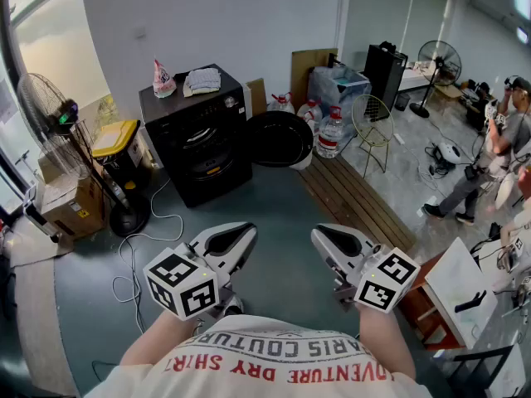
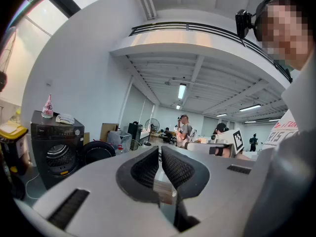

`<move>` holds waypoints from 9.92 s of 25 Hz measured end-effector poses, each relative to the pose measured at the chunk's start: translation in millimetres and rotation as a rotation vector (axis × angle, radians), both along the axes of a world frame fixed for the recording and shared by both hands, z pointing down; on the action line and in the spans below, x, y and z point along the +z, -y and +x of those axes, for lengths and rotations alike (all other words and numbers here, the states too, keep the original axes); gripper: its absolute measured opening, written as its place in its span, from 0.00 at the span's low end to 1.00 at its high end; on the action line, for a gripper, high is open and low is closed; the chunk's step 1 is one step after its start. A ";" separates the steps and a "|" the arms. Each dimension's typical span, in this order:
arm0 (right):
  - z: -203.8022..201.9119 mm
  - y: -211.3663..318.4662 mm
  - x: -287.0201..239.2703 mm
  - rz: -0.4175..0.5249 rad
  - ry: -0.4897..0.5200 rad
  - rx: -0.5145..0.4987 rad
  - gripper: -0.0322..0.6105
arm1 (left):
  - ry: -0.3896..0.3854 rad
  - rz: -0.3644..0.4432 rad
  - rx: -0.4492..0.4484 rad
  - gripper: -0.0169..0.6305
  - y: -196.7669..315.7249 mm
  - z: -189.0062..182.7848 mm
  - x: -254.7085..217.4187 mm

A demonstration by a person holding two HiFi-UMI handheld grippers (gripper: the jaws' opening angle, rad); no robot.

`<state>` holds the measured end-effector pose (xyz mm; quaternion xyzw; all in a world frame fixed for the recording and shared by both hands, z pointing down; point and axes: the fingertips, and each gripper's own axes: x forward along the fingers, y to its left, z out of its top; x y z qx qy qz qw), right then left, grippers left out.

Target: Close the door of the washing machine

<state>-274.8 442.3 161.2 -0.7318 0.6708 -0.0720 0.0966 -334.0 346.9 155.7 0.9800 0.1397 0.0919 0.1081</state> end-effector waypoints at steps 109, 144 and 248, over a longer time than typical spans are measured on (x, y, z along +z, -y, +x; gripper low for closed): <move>831.5 363.1 513.3 -1.062 -0.207 -0.463 0.43 | 0.576 -0.341 -0.523 0.09 358.3 679.2 294.5; 751.6 338.7 527.6 -1.135 -0.265 -0.550 0.17 | 0.588 -0.360 -0.624 0.09 367.3 603.8 304.4; 248.0 649.8 524.9 -1.065 0.058 -0.744 0.24 | 0.553 -0.578 -1.219 0.09 530.6 96.6 344.9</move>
